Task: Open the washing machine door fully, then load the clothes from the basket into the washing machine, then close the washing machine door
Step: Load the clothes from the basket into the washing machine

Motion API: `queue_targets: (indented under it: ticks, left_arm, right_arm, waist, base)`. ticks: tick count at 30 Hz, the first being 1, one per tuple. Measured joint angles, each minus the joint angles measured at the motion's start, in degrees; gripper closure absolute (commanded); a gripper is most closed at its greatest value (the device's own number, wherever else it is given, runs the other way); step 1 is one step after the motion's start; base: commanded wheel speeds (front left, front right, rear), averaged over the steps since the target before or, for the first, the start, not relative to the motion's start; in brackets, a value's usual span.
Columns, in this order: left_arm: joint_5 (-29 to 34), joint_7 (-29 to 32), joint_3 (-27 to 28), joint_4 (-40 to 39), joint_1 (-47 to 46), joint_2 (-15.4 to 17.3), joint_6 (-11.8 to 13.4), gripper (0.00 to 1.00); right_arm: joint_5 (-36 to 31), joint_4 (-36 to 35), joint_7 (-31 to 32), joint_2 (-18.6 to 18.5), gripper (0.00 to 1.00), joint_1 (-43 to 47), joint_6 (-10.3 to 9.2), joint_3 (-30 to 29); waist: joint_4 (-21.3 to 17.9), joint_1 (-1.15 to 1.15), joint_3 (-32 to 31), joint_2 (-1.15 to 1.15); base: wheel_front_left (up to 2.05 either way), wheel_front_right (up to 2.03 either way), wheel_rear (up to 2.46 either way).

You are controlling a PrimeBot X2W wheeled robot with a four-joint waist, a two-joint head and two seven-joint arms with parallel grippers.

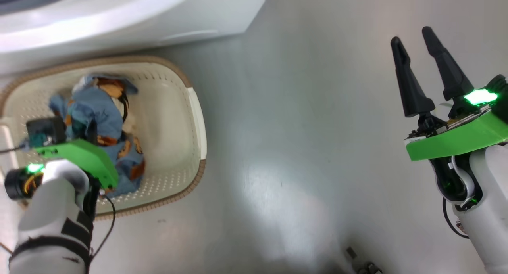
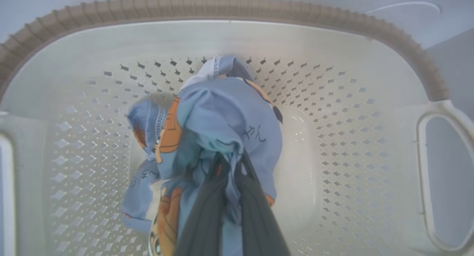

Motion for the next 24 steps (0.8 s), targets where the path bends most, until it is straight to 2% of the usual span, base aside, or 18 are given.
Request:
queue_targets:
  ticks: [13,24]
  left_arm:
    - [-0.9,-4.1,-2.8,-1.3,8.0,-1.9,-1.1,1.00]
    - [-1.9,-4.1,-4.3,-16.0,19.3,-2.0,-1.2,1.00]
  right_arm:
    - [0.1,2.7,0.0,0.4,0.00,6.2,-0.01,0.4]
    - [0.1,4.2,0.0,0.4,0.00,13.3,-0.01,-0.3]
  waist:
    - [1.2,0.00,-11.9,0.00]
    - [2.3,0.00,-23.0,0.00]
  base:
    - [0.00,0.00,0.00]
    - [0.00,0.00,0.00]
